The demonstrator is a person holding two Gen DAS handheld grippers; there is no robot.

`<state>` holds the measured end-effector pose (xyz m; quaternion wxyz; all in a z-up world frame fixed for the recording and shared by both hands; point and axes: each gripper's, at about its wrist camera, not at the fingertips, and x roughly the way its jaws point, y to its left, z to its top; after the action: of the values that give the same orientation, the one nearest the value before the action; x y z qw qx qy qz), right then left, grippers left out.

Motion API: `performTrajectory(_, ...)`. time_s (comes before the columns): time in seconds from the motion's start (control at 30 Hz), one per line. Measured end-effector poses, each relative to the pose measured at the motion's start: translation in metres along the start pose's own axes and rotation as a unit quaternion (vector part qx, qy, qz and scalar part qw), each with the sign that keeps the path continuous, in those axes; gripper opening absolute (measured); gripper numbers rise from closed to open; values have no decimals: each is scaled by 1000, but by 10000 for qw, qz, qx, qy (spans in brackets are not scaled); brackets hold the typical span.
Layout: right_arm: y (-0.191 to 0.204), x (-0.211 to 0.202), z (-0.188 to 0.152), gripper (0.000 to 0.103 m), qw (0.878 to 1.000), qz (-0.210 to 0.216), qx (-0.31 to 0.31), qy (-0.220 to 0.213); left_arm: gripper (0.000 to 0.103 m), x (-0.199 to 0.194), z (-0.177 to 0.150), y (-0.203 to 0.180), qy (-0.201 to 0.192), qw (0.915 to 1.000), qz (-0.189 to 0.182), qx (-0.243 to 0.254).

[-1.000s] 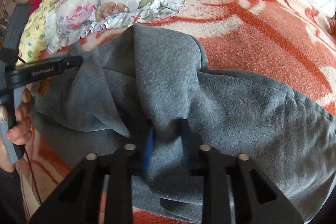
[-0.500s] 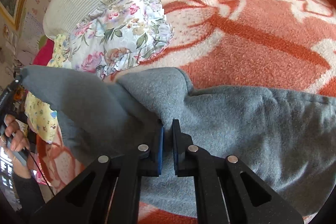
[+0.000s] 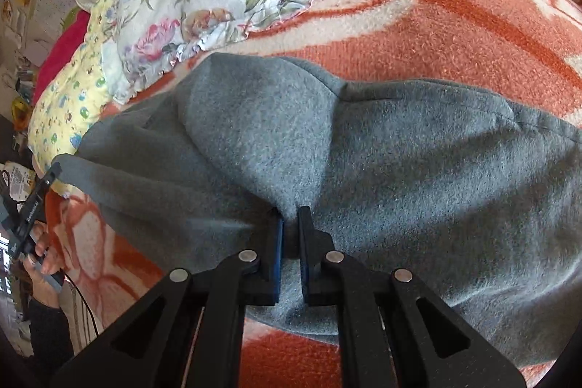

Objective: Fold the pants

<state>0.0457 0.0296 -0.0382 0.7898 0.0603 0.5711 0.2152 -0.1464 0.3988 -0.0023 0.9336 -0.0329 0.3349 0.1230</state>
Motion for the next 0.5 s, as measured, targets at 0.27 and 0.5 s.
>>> performTrajectory(0.27,6,-27,-3,8,9994,233,66,-265,11,5,-8,10,201,9990,73,-393)
performTrajectory(0.5,4,6,-7,35,9971,-408,-131,626,48,26,-36,28,901,9919,336,-826)
